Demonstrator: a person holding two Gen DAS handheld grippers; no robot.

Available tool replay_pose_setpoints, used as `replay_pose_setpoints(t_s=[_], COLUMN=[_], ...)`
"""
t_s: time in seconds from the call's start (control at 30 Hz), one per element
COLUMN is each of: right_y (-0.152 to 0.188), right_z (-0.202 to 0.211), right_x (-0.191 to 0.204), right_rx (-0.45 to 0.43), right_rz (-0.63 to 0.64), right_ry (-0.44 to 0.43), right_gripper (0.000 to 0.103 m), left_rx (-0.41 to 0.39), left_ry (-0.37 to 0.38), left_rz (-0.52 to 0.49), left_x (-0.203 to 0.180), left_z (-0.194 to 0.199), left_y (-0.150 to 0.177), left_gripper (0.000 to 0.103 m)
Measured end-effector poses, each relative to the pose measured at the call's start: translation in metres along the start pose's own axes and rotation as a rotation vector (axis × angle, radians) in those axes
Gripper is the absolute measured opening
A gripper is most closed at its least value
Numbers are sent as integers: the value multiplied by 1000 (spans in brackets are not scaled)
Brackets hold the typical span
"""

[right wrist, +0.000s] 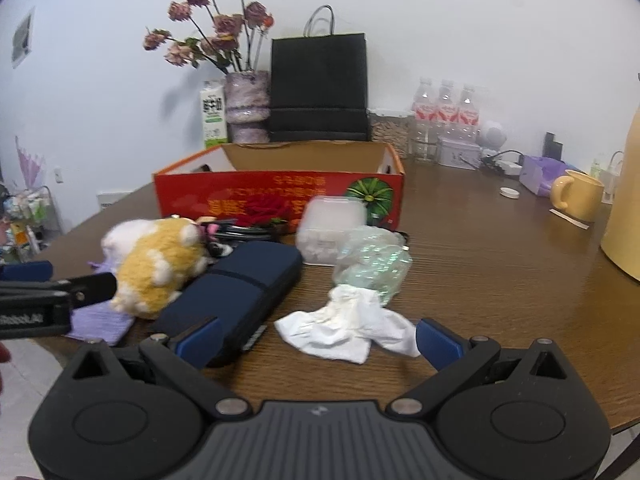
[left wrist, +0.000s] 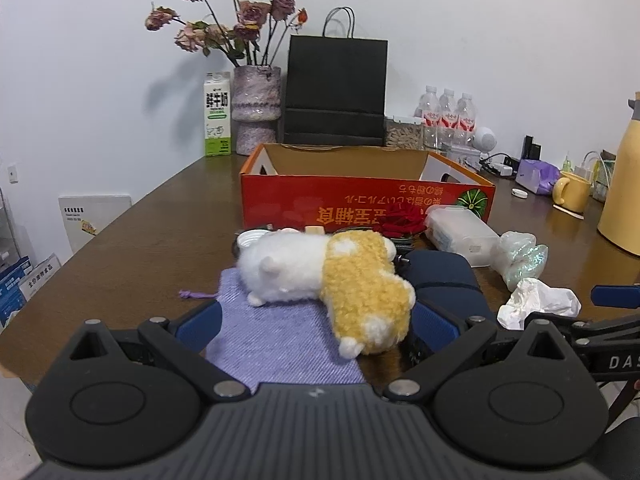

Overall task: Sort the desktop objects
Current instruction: 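Grasp the plush toy with the left tool while the right tool grasps the white tissue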

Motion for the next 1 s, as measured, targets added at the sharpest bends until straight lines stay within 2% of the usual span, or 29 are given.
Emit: replay_pose_setpoints(t_s=[0.17, 0.33, 0.43, 0.53, 0.6, 0.63, 0.7, 0.73, 0.77, 0.83, 0.9, 1.0], right_y=[0, 2, 3, 6, 5, 5, 5, 5, 5, 5, 3, -1], right_z=[-22, -40, -46, -51, -50, -50, -47, -46, -44, -41, -37, -30], right_x=[-11, -15, -17, -18, -17, -17, -16, -15, -15, -14, -14, -15], right_rx=[16, 41, 46, 58, 49, 45, 38, 36, 34, 27, 13, -10], right_rz=[-1, -8, -14, -27, -20, -23, -28, -26, -23, -18, -18, -24], right_ry=[24, 22, 14, -7, -10, -20, -34, -39, -42, -48, -52, -52], right_gripper=[102, 96, 91, 82, 71, 68, 49, 44, 35, 26, 13, 11], left_rx=[46, 80, 96, 107, 112, 113, 120, 125, 122, 114, 106, 91], left_ry=[18, -8, -2, -8, -7, 0, 9, 16, 14, 12, 9, 11], left_rz=[24, 50, 60, 57, 69, 64, 54, 52, 50, 50, 48, 48], left_x=[-9, -13, -15, -18, -18, -19, -23, -25, -25, -25, -24, -23], left_z=[-25, -49, -56, -60, -61, -62, -63, -63, -62, -60, -58, -52], left_y=[-4, -6, -4, 0, 1, 2, 4, 6, 6, 5, 4, 2], left_gripper=[103, 103, 98, 88, 80, 73, 63, 57, 56, 55, 54, 53])
Point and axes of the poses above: each gripper's, at about its wrist camera, not at the fingertips, and z roughly against the way its jaws point, x to its left, y to its underside, the point moved 10 cm from there along -z, roughly the way its jaws point, and after that the axes turned 3 degrees about z, right-handed, at the moved point
